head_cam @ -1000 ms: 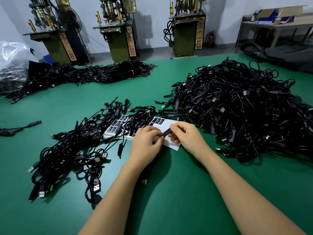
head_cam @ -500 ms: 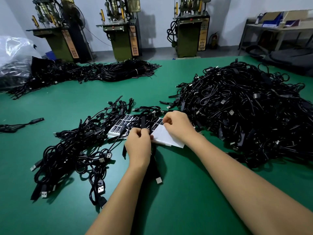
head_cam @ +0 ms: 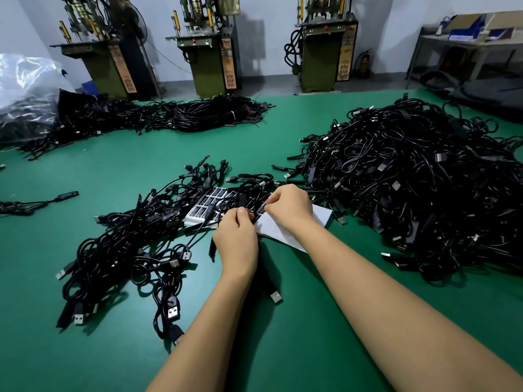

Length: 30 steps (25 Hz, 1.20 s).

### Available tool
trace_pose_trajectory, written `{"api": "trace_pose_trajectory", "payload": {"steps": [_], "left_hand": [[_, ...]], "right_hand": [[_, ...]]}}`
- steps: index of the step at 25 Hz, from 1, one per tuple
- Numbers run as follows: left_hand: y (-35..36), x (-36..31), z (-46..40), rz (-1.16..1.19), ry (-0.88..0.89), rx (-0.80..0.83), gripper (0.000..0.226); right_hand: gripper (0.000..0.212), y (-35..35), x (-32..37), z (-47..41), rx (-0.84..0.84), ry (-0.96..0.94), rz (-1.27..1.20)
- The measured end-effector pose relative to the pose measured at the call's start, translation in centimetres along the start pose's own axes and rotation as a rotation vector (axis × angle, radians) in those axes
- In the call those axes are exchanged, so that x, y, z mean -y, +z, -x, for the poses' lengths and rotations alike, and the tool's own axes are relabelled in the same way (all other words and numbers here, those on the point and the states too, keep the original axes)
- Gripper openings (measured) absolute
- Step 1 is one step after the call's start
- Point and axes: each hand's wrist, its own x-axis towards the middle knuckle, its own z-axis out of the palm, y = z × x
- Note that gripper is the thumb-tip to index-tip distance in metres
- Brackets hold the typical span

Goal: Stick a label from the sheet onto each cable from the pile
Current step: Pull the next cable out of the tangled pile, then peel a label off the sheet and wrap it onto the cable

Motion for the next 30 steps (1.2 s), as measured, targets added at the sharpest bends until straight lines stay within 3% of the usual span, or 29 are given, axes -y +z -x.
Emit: {"api": "trace_pose_trajectory", "payload": {"steps": [9,16,22,30], "left_hand": [[0.2,0.5,0.4,-0.253,0.058,-0.077,0.031],[0.1,0.4,0.5,-0.263,0.034,-0.079,0.031],[0.2,0.3,0.5,-0.274,0.034,-0.077,0.032],[0.1,0.3,0.7,-0.268,0.043,-0.067,0.031]], "right_hand": [[0.016,0.3,0.3,-0.7,0.008,0.121,-0.062],[0.016,-0.1,-0.4,-0.5,0.033,0.09,-0.178],[0.015,0.2,-0.1,-0.4,-0.01,0.117,-0.159],[0.017,0.2,0.5,-1.1,0.058,0.192,-0.107]]}}
